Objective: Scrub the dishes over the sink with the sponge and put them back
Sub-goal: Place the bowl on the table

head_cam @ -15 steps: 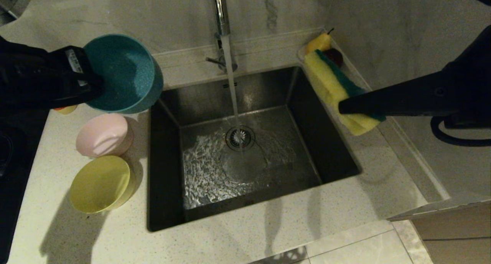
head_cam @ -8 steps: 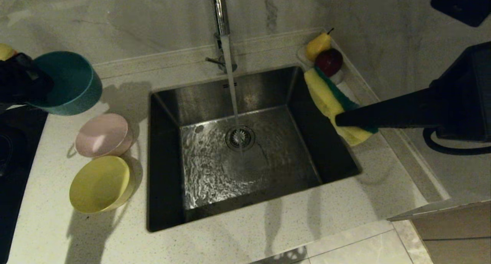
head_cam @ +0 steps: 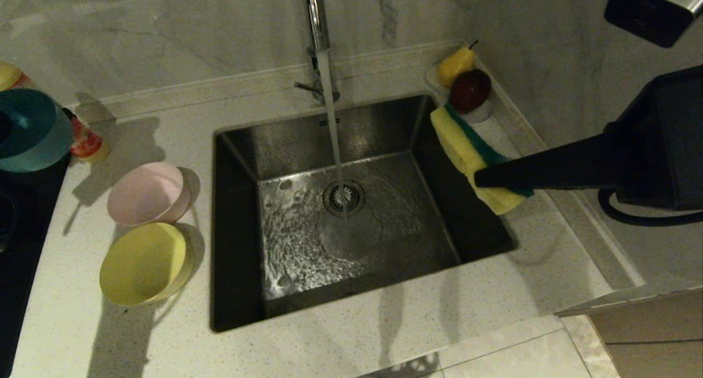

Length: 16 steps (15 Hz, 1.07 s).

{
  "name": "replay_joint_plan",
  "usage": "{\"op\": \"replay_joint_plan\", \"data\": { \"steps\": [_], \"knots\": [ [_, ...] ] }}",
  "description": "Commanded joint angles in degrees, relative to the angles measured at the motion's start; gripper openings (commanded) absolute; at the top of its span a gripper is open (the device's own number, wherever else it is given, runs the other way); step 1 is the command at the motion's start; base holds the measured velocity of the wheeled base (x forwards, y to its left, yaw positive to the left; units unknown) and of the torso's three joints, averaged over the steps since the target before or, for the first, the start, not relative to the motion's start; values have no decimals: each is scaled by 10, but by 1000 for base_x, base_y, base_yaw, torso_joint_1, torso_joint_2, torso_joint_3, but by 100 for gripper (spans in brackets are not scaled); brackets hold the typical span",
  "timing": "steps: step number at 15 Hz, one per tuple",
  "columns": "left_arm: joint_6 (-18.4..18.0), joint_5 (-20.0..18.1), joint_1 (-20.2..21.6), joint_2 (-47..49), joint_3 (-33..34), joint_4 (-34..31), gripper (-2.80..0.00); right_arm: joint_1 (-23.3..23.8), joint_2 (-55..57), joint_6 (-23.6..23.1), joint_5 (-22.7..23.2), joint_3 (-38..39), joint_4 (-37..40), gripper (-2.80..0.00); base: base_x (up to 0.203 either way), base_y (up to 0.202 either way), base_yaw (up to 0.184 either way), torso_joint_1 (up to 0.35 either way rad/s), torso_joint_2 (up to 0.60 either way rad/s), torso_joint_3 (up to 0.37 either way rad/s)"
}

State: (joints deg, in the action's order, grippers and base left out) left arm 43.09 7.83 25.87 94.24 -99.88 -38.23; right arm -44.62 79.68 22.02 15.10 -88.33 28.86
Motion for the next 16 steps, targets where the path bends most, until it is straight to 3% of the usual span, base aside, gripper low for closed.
{"op": "replay_joint_plan", "data": {
  "steps": [1,8,16],
  "knots": [
    [9,-16,55,36,-16,-2,-280,0,2,1,1,3,1,-280,0,0,0,0,0,0],
    [12,-60,161,131,-47,6,-280,0,-3,0,2,13,2,-280,0,0,0,0,0,0],
    [14,-63,204,208,-87,25,-280,0,-8,1,2,14,2,-280,0,0,0,0,0,0]
  ]
}}
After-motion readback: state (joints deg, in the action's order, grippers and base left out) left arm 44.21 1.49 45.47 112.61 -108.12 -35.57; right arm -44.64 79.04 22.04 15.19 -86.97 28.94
